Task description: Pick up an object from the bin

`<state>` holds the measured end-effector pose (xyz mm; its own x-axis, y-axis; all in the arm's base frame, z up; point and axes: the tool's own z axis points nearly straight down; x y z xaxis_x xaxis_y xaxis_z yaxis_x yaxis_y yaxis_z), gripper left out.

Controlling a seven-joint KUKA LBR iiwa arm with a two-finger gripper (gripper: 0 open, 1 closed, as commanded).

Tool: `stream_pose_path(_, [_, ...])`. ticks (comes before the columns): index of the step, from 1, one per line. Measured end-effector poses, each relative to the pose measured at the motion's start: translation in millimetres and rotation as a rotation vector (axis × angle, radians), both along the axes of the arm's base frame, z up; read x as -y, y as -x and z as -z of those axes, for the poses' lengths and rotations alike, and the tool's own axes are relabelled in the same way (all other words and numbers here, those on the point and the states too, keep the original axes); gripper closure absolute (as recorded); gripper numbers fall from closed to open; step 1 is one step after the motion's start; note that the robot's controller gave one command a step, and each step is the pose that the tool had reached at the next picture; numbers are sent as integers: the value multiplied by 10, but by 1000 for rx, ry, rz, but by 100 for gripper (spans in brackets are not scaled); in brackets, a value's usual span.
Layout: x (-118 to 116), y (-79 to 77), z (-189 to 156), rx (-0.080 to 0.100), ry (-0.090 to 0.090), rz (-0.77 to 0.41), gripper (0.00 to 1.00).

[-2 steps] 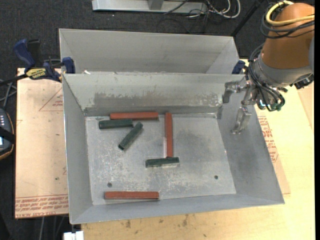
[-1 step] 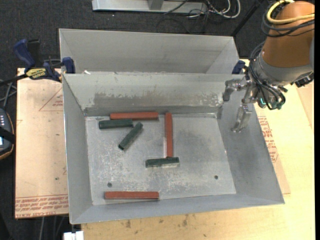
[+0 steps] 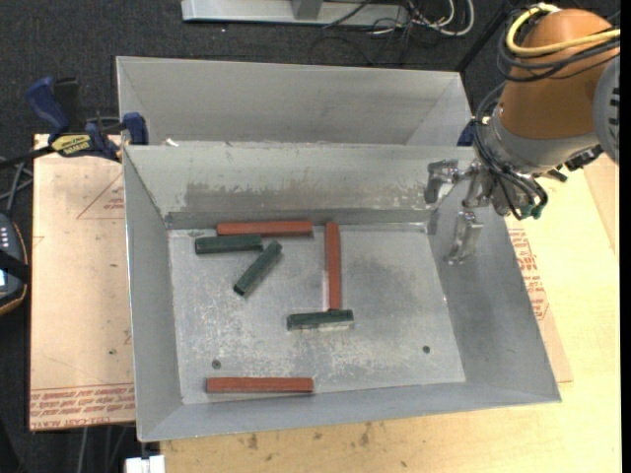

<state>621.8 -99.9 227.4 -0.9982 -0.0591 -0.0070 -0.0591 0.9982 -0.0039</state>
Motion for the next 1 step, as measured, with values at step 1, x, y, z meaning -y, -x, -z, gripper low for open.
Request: stream_pose_path(1, [-402, 34, 156, -7, -6, -102, 0])
